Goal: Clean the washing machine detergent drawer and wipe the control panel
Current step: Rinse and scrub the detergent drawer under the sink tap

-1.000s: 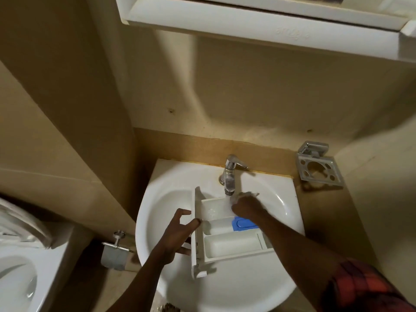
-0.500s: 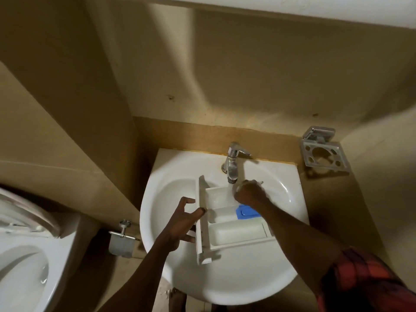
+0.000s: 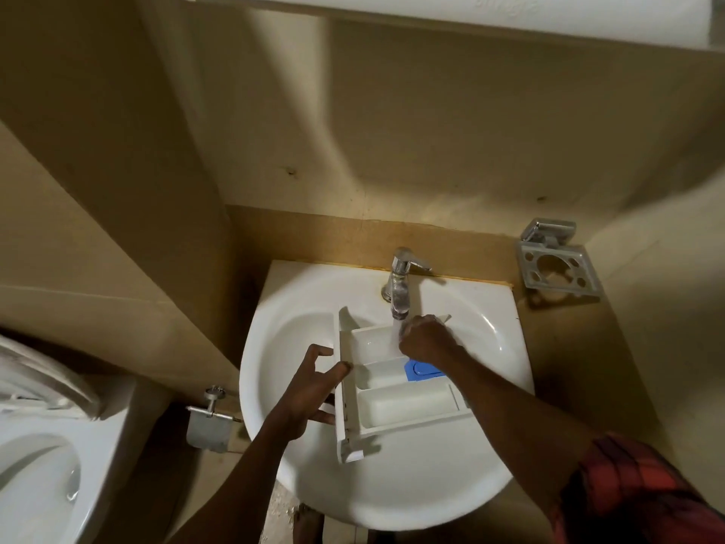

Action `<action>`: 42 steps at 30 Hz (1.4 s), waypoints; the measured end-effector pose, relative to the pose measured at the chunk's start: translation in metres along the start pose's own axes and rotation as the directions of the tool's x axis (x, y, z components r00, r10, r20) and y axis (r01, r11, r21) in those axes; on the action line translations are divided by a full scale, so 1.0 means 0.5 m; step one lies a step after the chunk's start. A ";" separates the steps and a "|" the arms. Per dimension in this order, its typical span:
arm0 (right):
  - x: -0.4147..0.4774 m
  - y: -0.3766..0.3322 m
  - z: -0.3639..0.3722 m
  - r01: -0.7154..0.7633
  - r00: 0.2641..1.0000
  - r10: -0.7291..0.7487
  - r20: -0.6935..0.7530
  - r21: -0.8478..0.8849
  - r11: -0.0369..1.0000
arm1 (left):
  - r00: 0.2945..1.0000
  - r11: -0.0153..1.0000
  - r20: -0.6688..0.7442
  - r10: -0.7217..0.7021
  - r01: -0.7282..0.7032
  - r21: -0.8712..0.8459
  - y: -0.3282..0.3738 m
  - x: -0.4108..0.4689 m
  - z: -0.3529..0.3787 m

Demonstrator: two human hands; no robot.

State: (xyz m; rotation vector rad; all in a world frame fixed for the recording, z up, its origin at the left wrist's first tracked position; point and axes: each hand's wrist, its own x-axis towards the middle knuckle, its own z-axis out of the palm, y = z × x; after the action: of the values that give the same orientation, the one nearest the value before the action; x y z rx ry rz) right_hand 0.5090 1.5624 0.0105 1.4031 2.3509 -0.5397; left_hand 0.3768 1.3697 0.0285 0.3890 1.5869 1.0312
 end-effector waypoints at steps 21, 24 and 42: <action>-0.030 0.112 0.013 -0.212 0.966 0.258 -0.019 0.514 0.831 | 0.992 0.995 0.084 -0.098 0.098 0.001 0.016 -0.020 0.020; -0.038 0.096 0.000 -0.168 0.975 0.222 -0.028 0.565 0.808 | 0.986 0.992 0.132 -0.101 0.110 -0.057 0.015 -0.034 0.009; -0.005 0.088 -0.076 -0.074 0.996 0.038 0.080 0.512 0.855 | 0.980 0.847 0.170 -0.108 0.001 0.532 0.136 0.081 -0.049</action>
State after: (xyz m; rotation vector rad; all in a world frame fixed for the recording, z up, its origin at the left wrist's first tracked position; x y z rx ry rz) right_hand 0.5454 1.5983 0.0386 1.6286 2.1896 -1.2538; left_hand 0.3238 1.4271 0.0558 0.7916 1.6773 0.4719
